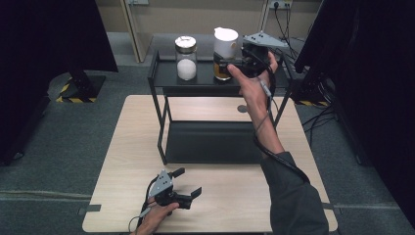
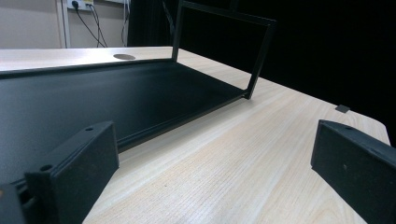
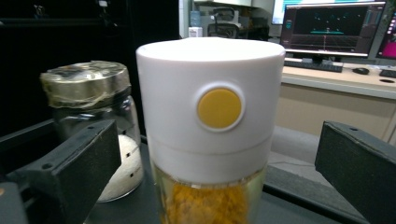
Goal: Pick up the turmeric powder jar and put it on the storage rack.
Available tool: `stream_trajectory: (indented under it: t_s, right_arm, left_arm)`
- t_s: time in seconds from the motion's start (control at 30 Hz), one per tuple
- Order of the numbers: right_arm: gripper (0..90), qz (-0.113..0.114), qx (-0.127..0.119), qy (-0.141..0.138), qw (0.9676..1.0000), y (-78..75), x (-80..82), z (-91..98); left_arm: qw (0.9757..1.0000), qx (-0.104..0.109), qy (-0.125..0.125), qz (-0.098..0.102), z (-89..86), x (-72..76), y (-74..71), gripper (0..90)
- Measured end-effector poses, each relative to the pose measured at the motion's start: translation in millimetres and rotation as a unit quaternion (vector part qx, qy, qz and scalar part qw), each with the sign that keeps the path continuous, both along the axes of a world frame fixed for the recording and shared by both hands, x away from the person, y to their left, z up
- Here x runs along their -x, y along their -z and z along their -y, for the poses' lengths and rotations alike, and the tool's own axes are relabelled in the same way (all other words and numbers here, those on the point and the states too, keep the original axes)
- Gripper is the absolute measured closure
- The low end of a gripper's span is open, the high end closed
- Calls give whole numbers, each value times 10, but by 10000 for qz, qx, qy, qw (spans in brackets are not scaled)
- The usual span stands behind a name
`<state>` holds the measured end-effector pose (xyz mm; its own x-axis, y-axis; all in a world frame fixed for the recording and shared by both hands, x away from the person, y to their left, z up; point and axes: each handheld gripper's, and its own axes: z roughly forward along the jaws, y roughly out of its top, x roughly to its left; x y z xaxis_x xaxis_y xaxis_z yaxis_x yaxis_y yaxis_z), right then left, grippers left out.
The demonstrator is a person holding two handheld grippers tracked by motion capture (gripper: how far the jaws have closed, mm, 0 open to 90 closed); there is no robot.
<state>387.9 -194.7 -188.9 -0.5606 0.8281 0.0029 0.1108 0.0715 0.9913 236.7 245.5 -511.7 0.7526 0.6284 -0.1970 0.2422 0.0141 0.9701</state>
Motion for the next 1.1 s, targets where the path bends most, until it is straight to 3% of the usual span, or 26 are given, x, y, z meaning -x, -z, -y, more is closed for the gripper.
stream_trajectory:
  t_s: [0.47,1.1]
  right_arm:
    - [5,179,73,-155,9997,177,230,136]
    - [5,260,-175,-558,9980,514,541,428]
  left_arm:
    - [10000,0,-7,-3,0,1,3,2]
    - [10000,-2,-14,-3,2,0,4,2]
